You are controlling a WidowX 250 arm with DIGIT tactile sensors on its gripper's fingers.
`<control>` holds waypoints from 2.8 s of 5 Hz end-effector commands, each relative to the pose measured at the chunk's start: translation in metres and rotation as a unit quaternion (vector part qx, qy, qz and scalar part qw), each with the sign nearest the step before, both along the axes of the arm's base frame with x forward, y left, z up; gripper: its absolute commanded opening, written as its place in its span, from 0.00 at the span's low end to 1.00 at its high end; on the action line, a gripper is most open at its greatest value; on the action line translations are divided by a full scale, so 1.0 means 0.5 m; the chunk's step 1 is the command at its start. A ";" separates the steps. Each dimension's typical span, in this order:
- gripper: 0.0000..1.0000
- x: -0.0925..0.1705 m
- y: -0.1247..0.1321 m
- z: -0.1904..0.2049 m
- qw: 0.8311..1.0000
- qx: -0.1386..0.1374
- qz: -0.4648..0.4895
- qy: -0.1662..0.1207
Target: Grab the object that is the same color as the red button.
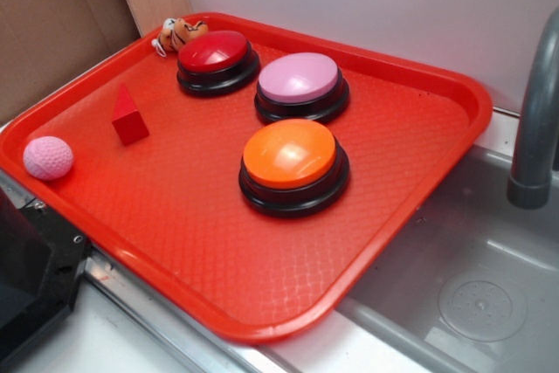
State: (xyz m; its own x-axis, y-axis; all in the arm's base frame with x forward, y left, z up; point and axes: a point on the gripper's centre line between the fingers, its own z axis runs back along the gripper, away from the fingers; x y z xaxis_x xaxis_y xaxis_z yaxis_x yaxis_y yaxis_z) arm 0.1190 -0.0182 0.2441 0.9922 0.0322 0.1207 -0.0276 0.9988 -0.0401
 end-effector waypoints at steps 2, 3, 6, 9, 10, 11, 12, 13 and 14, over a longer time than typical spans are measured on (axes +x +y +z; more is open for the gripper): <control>1.00 0.025 0.024 -0.033 0.993 -0.022 0.114 -0.025; 1.00 0.060 0.063 -0.091 0.970 -0.026 0.237 -0.043; 1.00 0.139 0.133 -0.291 0.905 0.042 0.421 -0.039; 1.00 0.146 0.180 -0.378 0.901 0.046 0.431 -0.031; 1.00 0.146 0.192 -0.394 0.906 0.028 0.423 -0.012; 1.00 0.144 0.211 -0.410 0.906 0.036 0.421 0.007; 1.00 0.141 0.213 -0.417 0.906 0.038 0.422 0.000; 0.46 0.140 0.215 -0.422 0.909 0.028 0.416 0.002; 0.00 0.140 0.215 -0.423 0.910 0.017 0.414 0.000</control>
State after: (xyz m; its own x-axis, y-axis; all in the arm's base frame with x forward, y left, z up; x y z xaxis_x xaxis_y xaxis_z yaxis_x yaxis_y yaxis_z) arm 0.1928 0.0812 0.0298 0.6367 0.7613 0.1225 -0.7667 0.6420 -0.0051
